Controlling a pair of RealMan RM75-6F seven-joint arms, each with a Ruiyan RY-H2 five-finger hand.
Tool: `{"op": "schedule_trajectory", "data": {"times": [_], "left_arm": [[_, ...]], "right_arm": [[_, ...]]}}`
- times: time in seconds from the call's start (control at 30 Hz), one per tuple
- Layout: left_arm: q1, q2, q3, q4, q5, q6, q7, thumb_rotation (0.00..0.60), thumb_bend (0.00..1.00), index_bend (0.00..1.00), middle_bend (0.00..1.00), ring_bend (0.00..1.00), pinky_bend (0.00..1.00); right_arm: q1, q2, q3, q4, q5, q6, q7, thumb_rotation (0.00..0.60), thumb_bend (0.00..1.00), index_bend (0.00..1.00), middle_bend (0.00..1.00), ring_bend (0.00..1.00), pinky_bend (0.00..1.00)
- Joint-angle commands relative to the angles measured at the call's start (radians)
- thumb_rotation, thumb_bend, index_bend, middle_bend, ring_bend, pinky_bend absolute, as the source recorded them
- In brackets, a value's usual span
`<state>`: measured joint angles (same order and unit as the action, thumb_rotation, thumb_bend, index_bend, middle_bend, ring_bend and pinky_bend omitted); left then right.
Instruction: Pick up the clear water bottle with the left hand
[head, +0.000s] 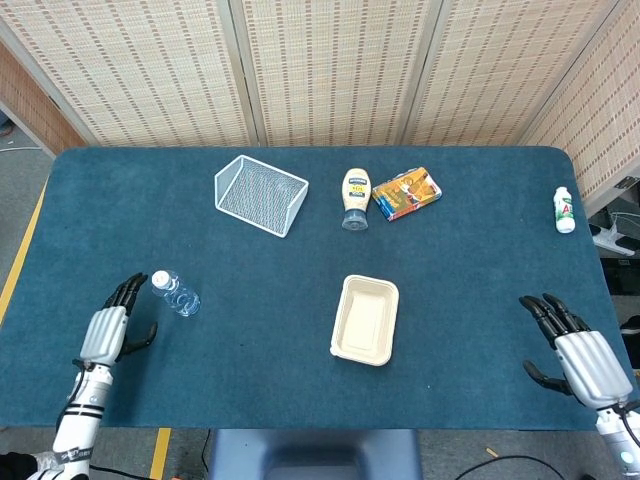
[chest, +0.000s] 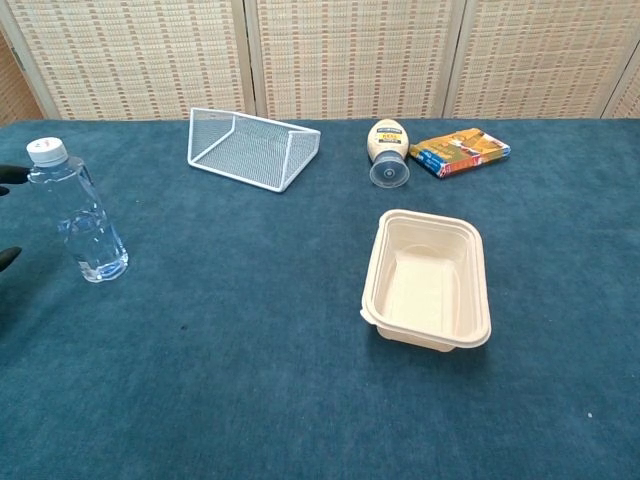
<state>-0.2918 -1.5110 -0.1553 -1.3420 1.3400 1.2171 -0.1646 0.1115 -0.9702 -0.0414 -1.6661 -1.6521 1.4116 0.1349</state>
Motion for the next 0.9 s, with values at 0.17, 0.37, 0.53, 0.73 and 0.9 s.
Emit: {"op": "schedule_trajectory", "data": {"times": [0.17, 0.37, 0.53, 0.73, 0.9], "left_arm": [[-0.045, -0.019, -0.031, -0.039, -0.059, -0.098, -0.097, 0.600, 0.42, 0.00, 0.00, 0.02, 0.15], [-0.064, -0.083, -0.074, -0.022, -0.090, -0.099, -0.200, 0.600, 0.42, 0.00, 0.00, 0.02, 0.15], [-0.071, -0.130, -0.090, 0.018, -0.100, -0.092, -0.258, 0.600, 0.42, 0.00, 0.00, 0.02, 0.15], [-0.077, -0.161, -0.097, 0.055, -0.116, -0.085, -0.242, 0.600, 0.42, 0.00, 0.00, 0.00, 0.15], [-0.080, -0.239, -0.136, 0.113, -0.147, -0.038, -0.264, 0.600, 0.41, 0.00, 0.02, 0.01, 0.15]], "right_arm": [[0.006, 0.005, -0.004, -0.002, 0.000, -0.013, 0.002, 0.600, 0.21, 0.00, 0.07, 0.00, 0.23], [0.008, 0.008, -0.008, -0.004, -0.002, -0.018, 0.005, 0.600, 0.21, 0.00, 0.07, 0.00, 0.23], [0.012, 0.011, -0.008, -0.006, 0.003, -0.028, 0.005, 0.600, 0.21, 0.00, 0.07, 0.00, 0.23], [0.014, 0.013, -0.009, -0.008, 0.004, -0.032, 0.007, 0.600, 0.21, 0.00, 0.07, 0.00, 0.23], [0.016, 0.015, -0.009, -0.009, 0.006, -0.036, 0.007, 0.600, 0.21, 0.00, 0.07, 0.00, 0.23]]}}
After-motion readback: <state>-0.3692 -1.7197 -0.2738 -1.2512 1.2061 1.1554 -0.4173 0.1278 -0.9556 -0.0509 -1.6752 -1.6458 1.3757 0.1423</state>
